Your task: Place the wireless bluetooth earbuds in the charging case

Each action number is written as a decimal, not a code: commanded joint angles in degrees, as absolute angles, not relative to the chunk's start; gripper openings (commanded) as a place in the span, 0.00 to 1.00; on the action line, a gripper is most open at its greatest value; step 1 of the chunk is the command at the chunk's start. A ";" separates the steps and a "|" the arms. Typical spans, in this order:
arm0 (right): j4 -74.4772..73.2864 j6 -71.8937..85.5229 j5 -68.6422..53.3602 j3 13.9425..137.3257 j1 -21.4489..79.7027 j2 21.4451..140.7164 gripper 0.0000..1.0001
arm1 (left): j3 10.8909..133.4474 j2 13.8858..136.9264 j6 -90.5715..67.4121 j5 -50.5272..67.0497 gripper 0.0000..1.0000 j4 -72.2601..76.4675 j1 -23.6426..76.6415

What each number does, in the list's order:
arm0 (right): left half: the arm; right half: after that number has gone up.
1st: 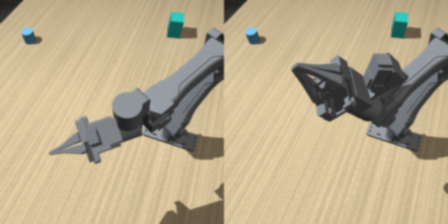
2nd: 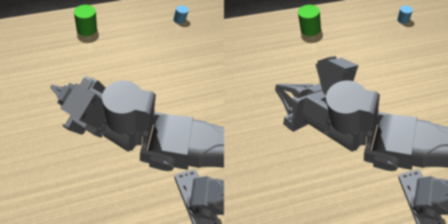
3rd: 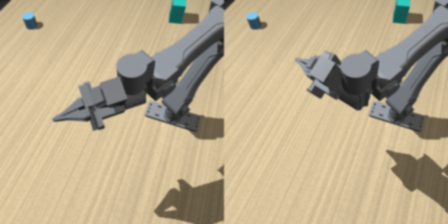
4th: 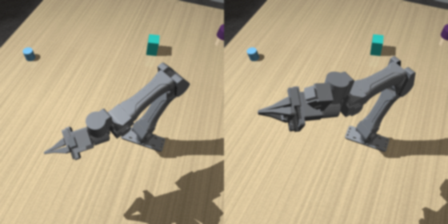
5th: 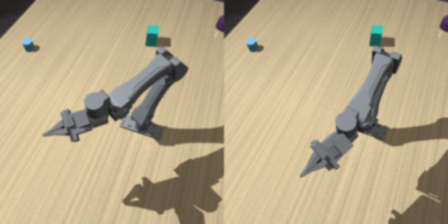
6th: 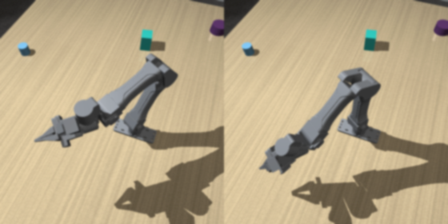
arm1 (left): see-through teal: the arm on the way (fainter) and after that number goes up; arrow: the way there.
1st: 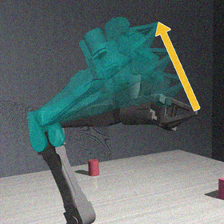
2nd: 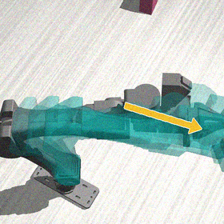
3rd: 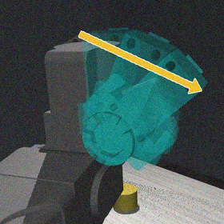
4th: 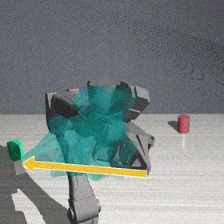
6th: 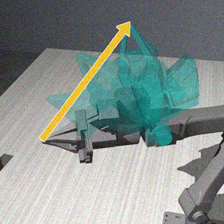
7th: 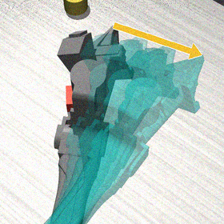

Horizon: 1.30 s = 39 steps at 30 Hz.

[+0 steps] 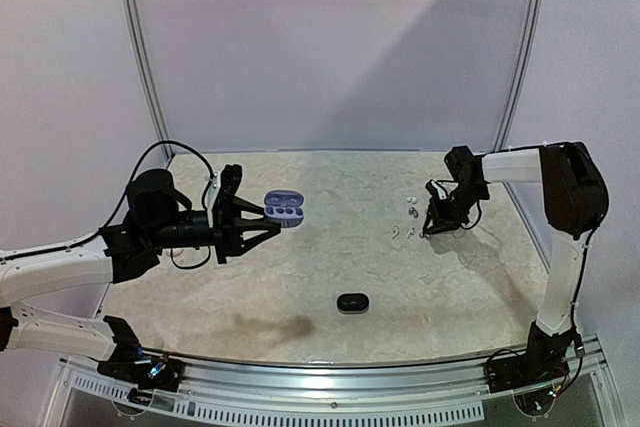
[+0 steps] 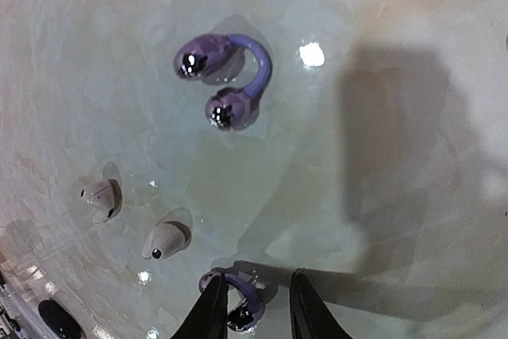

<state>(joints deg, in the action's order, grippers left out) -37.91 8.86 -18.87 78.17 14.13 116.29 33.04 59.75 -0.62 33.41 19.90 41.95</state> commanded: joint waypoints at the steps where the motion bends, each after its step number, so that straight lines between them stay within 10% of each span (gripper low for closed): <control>1: -39.12 9.52 -19.59 75.09 15.25 114.48 0.29 | 32.39 58.98 1.15 33.84 0.00 20.68 41.48; 39: -43.71 23.13 -10.26 59.21 26.70 98.92 0.14 | 31.29 58.05 2.36 33.56 0.00 20.43 41.66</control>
